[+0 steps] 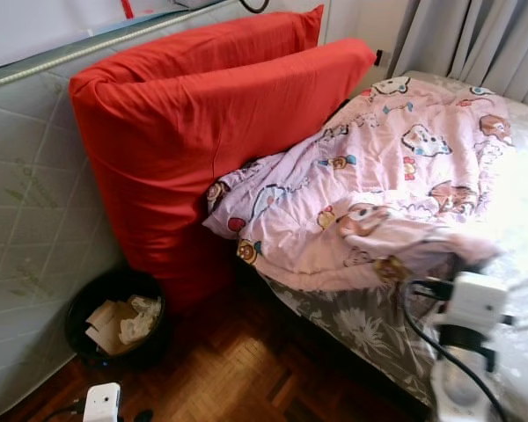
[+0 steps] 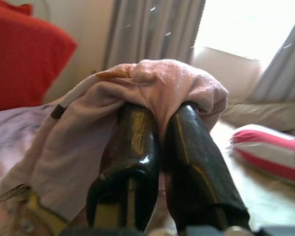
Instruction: Clean up the room
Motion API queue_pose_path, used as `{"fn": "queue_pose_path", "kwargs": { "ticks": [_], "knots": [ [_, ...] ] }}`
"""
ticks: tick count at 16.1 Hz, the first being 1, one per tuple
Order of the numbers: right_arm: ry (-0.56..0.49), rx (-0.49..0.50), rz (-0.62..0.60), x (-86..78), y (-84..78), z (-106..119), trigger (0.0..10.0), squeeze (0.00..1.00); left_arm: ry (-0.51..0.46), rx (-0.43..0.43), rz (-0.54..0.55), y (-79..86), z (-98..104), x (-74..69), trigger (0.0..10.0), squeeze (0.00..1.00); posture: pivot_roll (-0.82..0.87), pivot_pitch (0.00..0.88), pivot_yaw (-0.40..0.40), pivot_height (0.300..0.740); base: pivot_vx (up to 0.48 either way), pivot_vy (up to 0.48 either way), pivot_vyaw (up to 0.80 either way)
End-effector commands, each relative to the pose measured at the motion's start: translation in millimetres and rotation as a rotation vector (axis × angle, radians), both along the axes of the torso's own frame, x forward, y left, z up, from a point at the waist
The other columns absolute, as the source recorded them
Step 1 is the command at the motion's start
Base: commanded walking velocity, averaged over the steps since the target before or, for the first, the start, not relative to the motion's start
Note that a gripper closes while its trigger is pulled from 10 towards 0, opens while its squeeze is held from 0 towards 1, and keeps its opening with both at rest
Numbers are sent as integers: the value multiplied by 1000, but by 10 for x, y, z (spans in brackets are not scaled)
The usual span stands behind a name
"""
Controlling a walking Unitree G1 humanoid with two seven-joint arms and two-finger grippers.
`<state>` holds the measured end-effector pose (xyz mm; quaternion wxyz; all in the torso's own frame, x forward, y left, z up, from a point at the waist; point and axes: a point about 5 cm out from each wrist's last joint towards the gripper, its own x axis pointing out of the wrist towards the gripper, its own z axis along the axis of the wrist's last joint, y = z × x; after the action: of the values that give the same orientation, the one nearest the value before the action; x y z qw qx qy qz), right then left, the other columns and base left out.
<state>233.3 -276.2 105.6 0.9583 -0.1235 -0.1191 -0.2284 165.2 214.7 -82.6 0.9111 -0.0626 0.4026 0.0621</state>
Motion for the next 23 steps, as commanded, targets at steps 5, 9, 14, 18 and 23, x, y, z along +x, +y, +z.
{"fn": "queue_pose_path", "kwargs": {
  "ticks": [5,9,14,18,23],
  "knots": [
    [225,60,-305,-569,-371,-402,10000,0,55,7,-33,-10,-60,-120,10000,0,46,76,-32,740,0,0,0],
    [577,216,-275,-756,-230,-1195,10000,0,67,7,-69,-53,-74,-132,10000,0,39,73,-34,740,0,0,0],
    [913,379,-172,-877,89,-1726,10000,0,89,2,-100,-207,-117,-173,10000,0,43,69,-36,740,0,0,0],
    [1012,379,-126,-876,172,-1827,10000,0,74,-11,-105,-353,-113,-116,10000,0,46,67,-38,740,0,0,0],
    [1032,409,-211,-985,31,-1844,10000,863,55,-8,-102,-329,-99,-102,10000,0,48,65,-31,740,0,0,0]
  ]
}}
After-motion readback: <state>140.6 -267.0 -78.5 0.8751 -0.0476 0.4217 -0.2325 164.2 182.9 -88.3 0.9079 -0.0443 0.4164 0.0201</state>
